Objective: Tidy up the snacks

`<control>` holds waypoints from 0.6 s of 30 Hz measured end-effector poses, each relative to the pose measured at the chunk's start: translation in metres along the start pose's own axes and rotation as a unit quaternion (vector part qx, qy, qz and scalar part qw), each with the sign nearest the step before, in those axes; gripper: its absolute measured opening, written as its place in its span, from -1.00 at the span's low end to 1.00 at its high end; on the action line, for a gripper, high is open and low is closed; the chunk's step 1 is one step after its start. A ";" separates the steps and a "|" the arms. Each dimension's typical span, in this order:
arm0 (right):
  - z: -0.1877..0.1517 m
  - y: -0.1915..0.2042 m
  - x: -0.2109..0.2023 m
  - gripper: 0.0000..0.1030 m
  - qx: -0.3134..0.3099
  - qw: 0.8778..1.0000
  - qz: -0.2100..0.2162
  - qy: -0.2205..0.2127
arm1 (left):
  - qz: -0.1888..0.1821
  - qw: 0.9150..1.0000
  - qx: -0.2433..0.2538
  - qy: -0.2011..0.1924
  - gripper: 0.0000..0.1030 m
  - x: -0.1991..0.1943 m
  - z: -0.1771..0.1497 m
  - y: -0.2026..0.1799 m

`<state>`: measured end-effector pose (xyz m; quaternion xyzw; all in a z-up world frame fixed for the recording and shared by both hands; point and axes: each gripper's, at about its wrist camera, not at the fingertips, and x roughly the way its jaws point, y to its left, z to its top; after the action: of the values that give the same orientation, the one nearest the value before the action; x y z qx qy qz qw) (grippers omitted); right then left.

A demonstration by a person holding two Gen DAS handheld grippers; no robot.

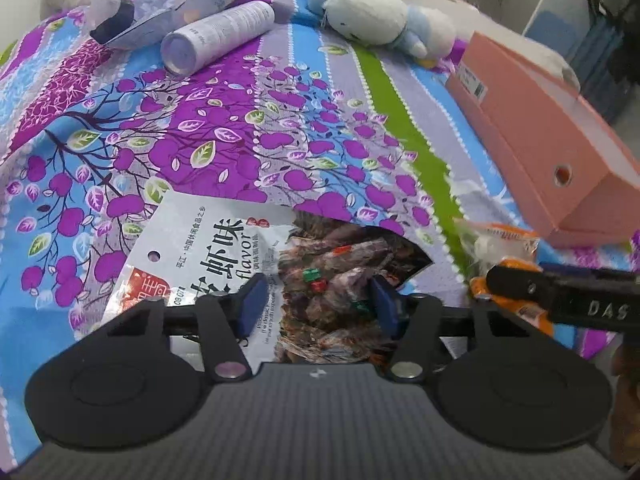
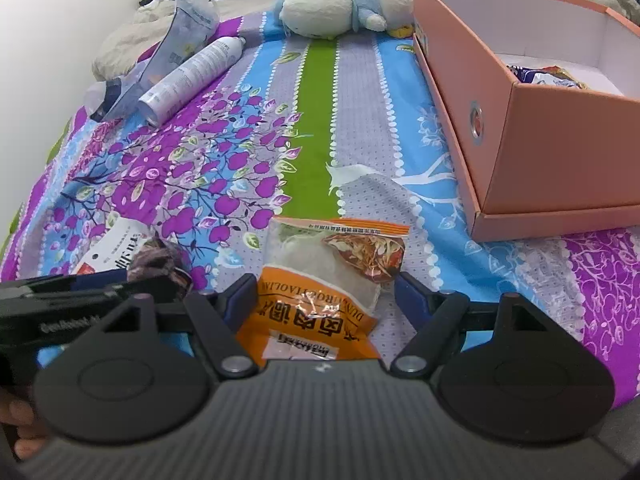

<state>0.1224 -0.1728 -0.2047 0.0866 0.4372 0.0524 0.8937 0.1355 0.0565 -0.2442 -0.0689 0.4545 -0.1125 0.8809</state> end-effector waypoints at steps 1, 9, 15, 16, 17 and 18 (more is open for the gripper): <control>0.000 0.000 -0.001 0.50 -0.001 1.000 0.000 0.000 | -0.003 1.000 -0.007 0.000 -0.05 -0.002 0.001 0.000; 0.006 -0.001 -0.017 0.07 -0.001 1.000 0.004 -0.004 | -0.002 0.999 -0.034 -0.008 -0.22 -0.016 0.007 -0.003; 0.006 -0.001 -0.016 -0.24 -0.018 1.000 0.007 0.000 | -0.009 0.998 -0.058 -0.023 -0.30 -0.028 0.012 -0.007; 0.005 -0.001 -0.017 -0.25 -0.018 1.000 0.007 0.000 | -0.011 0.998 -0.061 -0.026 -0.30 -0.030 0.013 -0.007; 0.005 -0.001 -0.017 -0.25 -0.014 1.000 0.008 0.001 | -0.013 0.997 -0.065 -0.030 -0.31 -0.032 0.013 -0.008; 0.004 -0.001 -0.018 -0.25 -0.011 1.000 0.008 0.001 | -0.016 0.997 -0.069 -0.033 -0.31 -0.035 0.014 -0.008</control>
<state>0.1148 -0.1776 -0.1884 0.0799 0.4371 0.0648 0.8935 0.1265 0.0578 -0.2069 -0.1403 0.4306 -0.0922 0.8868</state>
